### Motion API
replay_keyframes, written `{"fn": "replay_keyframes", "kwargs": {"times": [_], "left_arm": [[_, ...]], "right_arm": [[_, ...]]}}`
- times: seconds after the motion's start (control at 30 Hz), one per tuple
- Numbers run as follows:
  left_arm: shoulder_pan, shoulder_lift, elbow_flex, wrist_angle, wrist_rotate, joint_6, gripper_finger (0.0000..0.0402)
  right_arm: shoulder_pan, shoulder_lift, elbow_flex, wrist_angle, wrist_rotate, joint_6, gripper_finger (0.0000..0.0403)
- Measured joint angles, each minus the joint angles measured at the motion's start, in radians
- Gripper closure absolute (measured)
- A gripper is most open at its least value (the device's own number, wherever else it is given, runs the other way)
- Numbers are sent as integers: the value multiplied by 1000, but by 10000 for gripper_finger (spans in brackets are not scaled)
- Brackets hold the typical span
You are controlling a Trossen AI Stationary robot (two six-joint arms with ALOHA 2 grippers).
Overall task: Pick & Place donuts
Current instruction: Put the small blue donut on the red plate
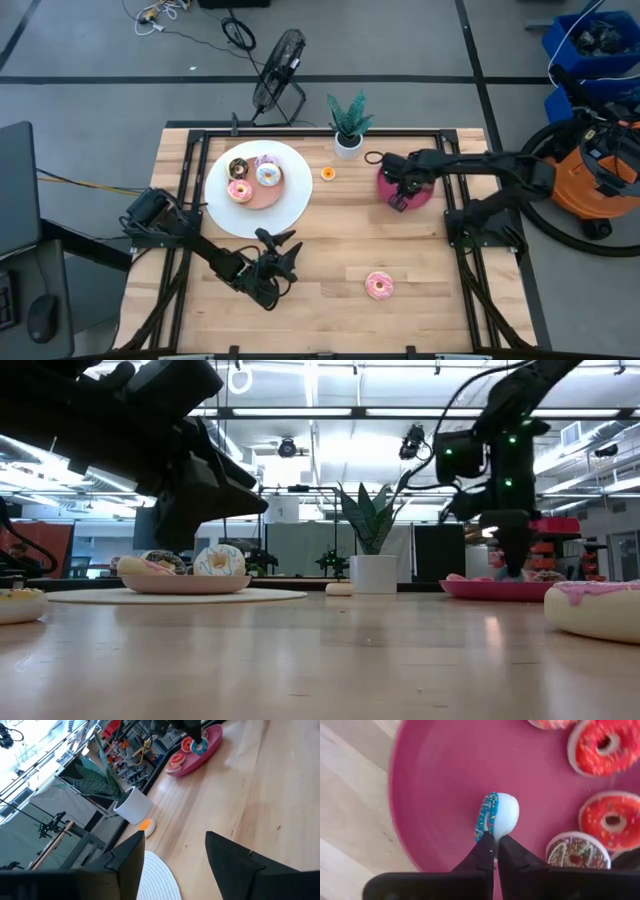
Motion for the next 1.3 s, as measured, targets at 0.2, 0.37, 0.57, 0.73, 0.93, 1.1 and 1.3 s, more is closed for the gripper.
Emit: {"fn": "replay_keyframes", "kwargs": {"times": [0.2, 0.37, 0.57, 0.73, 0.93, 1.1, 1.3], "left_arm": [[0, 0, 0, 0, 1, 0, 191], [0, 0, 0, -2, 2, 0, 191], [-1, 0, 0, -3, 23, -1, 191], [-1, 0, 0, -4, 59, -15, 191], [0, 0, 0, -4, 60, -27, 191], [0, 0, 0, -4, 60, -27, 191], [0, 0, 0, -4, 60, -35, 191]], "right_arm": [[64, 70, 143, -29, 87, -194, 397], [109, 106, 197, -33, 171, -609, 397], [134, 162, 197, -40, 222, -1165, 397], [141, 222, 197, 20, 362, -1348, 396], [144, 262, 197, 41, 368, -1472, 392], [144, 262, 197, 59, 346, -1562, 391], [140, 262, 197, 121, 346, -1525, 388]]}}
